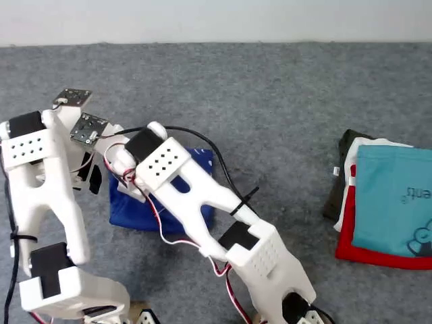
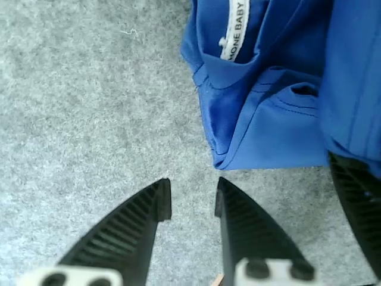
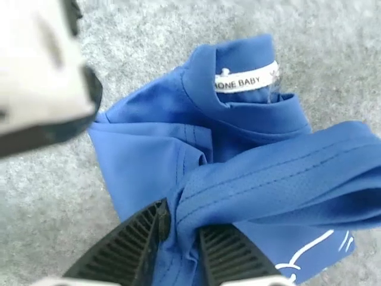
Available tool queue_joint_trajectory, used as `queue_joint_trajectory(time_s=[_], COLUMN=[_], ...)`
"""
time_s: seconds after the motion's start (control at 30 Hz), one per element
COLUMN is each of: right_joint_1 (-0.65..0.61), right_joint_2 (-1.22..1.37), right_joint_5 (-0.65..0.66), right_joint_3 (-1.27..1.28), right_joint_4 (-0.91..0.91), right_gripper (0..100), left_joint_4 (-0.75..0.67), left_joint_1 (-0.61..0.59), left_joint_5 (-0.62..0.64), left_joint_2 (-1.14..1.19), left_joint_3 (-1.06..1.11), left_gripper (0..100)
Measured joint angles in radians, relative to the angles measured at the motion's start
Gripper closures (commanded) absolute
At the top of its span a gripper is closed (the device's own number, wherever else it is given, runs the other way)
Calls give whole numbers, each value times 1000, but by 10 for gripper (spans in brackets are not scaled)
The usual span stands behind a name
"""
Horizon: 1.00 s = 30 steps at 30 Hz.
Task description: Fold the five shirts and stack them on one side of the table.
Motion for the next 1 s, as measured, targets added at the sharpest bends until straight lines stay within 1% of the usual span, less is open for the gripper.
queue_joint_trajectory(time_s=[0.17,0.23,0.37,0.6,0.87,1.0], right_joint_1=[-37,-54,-94,-95,-97,-97], right_joint_2=[6,8,12,17,26,72], right_joint_5=[-2,-2,-2,2,2,2], right_joint_3=[-14,-18,-5,0,0,0], right_joint_4=[-2,-2,-11,-15,-15,-51], right_gripper=[990,990,990,990,990,988], left_joint_4=[9,9,9,5,5,5], left_joint_1=[-74,-129,-270,-400,-417,-417], left_joint_5=[-9,-9,35,54,55,55], left_joint_2=[0,0,0,-5,-5,-5], left_joint_3=[0,-26,-98,-147,-149,-149], left_gripper=[863,863,863,863,863,863])
